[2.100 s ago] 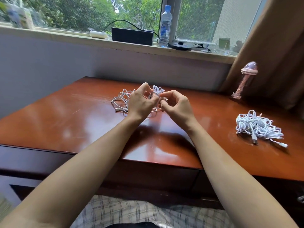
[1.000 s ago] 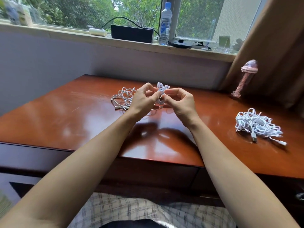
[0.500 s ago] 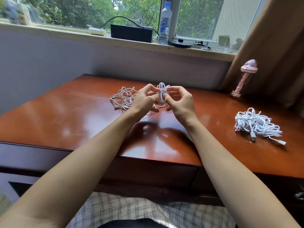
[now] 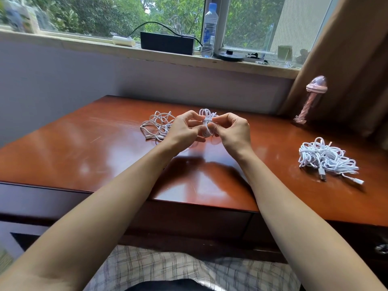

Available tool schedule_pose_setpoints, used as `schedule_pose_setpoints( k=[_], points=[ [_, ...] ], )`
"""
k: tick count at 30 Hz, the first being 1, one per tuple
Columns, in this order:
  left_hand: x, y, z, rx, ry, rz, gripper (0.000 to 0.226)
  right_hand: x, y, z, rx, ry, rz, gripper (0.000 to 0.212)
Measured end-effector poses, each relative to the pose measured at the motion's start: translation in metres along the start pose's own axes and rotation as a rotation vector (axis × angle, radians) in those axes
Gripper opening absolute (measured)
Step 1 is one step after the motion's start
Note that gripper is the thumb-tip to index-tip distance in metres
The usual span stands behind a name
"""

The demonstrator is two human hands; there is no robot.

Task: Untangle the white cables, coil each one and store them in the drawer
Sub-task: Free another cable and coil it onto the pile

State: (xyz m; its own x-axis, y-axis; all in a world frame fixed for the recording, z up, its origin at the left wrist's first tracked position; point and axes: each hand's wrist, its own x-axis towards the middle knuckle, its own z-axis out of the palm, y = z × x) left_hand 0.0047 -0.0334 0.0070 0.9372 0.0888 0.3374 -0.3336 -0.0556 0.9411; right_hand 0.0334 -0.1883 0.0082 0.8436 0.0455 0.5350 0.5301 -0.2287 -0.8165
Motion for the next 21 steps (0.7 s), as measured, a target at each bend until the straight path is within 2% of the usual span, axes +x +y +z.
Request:
schedule_pose_setpoints(
  k=[5,9,15,19,21],
  points=[
    [0.0018,-0.0023,-0.0017,0.033,0.052,-0.002,0.018,-0.0001,0.0012,0.001,0.028,-0.054,0.005,0.011],
    [0.0036,-0.0052,-0.0027,0.045,0.087,-0.006,0.019,-0.0018,0.0008,0.0017,-0.11,-0.07,-0.073,0.005],
    [0.0041,-0.0037,-0.0045,0.028,0.116,-0.012,0.02,-0.0057,-0.0026,0.0045,-0.318,-0.106,-0.266,0.02],
    [0.0007,0.0015,-0.0028,-0.073,0.081,-0.038,0.021,-0.0046,-0.001,0.0045,-0.154,-0.051,-0.2,0.032],
    [0.0,0.0026,-0.0017,-0.118,0.061,-0.044,0.023,-0.0026,0.0001,0.003,-0.042,-0.029,-0.14,0.028]
  ],
)
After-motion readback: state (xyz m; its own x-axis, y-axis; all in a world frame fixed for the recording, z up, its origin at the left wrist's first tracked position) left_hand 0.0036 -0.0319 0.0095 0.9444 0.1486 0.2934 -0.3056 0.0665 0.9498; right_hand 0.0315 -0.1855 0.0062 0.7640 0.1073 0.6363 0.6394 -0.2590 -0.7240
